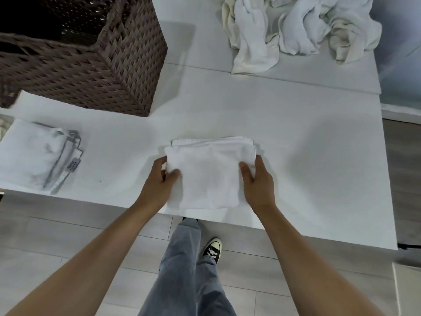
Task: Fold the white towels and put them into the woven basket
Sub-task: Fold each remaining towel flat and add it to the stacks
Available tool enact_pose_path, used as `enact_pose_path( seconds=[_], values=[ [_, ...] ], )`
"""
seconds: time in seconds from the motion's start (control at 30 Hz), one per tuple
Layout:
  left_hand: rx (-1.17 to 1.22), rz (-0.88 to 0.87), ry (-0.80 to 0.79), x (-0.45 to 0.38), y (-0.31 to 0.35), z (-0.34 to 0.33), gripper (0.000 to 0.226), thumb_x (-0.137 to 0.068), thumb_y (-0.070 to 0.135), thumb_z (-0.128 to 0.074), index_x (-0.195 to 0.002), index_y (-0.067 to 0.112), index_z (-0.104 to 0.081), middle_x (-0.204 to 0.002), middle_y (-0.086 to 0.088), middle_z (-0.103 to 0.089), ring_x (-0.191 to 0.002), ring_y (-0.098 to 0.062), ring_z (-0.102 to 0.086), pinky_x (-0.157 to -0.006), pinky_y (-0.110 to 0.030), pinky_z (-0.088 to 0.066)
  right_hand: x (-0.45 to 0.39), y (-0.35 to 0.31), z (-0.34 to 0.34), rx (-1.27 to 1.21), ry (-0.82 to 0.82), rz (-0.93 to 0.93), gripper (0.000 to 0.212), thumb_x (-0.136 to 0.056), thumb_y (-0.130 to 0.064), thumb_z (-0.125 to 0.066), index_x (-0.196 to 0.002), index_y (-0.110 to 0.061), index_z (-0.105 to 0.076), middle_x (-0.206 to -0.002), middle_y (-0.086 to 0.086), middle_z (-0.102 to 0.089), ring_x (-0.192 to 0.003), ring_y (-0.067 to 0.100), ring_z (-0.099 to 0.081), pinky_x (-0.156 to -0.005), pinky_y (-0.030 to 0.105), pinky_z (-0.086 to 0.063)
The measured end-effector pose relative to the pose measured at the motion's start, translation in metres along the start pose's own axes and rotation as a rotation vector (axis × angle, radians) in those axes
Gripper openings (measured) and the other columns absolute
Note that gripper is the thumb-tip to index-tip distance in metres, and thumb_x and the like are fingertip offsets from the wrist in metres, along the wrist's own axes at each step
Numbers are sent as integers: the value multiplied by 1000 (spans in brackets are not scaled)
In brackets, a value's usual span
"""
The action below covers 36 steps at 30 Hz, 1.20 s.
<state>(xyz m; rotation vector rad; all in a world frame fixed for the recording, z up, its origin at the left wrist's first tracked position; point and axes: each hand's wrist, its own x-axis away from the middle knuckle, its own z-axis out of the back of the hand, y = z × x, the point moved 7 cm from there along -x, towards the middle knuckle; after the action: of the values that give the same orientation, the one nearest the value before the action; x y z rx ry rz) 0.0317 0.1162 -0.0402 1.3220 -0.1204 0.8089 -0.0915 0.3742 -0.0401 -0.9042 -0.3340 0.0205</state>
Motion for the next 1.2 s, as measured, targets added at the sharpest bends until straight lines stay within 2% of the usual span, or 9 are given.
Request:
enact_pose_path(
  seconds=[0.1, 0.23, 0.37, 0.5, 0.67, 0.77, 0.93, 1.1, 1.2],
  values=[
    [-165, -17, 49, -4, -11, -2, 38, -102, 35, -52, -137, 42, -40, -84, -7, -62, -75, -22, -61, -70, -33, -47, -13, 4, -9, 132, -34, 34, 23, -106, -43, -44, -113, -21, -47, -88, 0, -67, -82, 29, -63, -70, 39, -49],
    [-301, -62, 173, -8, -7, -6, 39, -106, 34, -44, -144, 36, -35, -81, -1, -59, -70, 4, -49, -70, -28, -38, -26, 1, -13, 239, -40, 38, 29, -108, -41, -40, -121, -16, -46, -85, 8, -67, -78, 37, -62, -67, 42, -49],
    [-316, -99, 307, -12, -2, -9, 36, -107, 30, -42, -142, 34, -35, -71, -4, -61, -63, -13, -58, -71, -35, -45, -35, 4, -16, 261, -39, -49, 29, -107, -43, -39, -116, -16, -46, -85, 11, -65, -82, 39, -62, -70, 44, -51],
    [-429, -185, 418, -13, 9, -10, 49, -102, 22, -52, -146, 33, -33, -122, -5, -55, -94, -23, -58, -80, -41, -49, -45, 8, -17, 298, -44, -172, 34, -105, -48, -40, -114, -15, -46, -87, 7, -60, -87, 38, -63, -68, 38, -41],
    [-1113, -717, 328, -27, 31, -43, 49, -97, 18, -56, -145, 25, -49, -158, -11, -35, -139, -39, -38, -109, -49, -36, -45, 15, -14, 233, -10, -293, 48, -102, -54, -45, -127, -13, -44, -111, 10, -68, -103, 36, -65, -76, 38, -42],
    [-1074, -592, 112, -40, 14, -48, 52, -102, 41, -35, -155, 39, -30, -168, 1, -15, -154, -31, -7, -115, -51, -29, -33, 8, -16, 208, 38, -265, 44, -104, -48, -43, -134, -16, -37, -114, 11, -67, -102, 37, -65, -75, 37, -41],
    [-874, -459, 107, -34, 4, -49, 54, -103, 42, -32, -156, 40, -26, -168, 2, -9, -155, -27, 7, -117, -46, -29, 29, -14, -11, 537, 272, 231, 56, -96, -23, -59, -149, -20, -43, -141, 11, -51, -126, 30, -48, -104, 43, -32],
    [-878, -234, 254, 2, -19, -40, 53, -106, 39, -35, -158, 38, -23, -169, -2, -8, -154, -33, 1, -120, -52, -25, 69, 2, -28, 579, 109, 355, 47, -100, -34, -49, -146, -25, -53, -139, 7, -54, -126, 31, -52, -102, 44, -38],
    [-955, -119, 259, 19, -33, -26, 56, -106, 44, -27, -159, 39, -10, -169, 0, -1, -155, -31, 4, -122, -58, -14, 67, -4, -46, 615, -82, 314, 61, -104, -56, -30, -160, -32, -28, -163, 6, -32, -149, 28, -31, -120, 46, -26]
  ],
)
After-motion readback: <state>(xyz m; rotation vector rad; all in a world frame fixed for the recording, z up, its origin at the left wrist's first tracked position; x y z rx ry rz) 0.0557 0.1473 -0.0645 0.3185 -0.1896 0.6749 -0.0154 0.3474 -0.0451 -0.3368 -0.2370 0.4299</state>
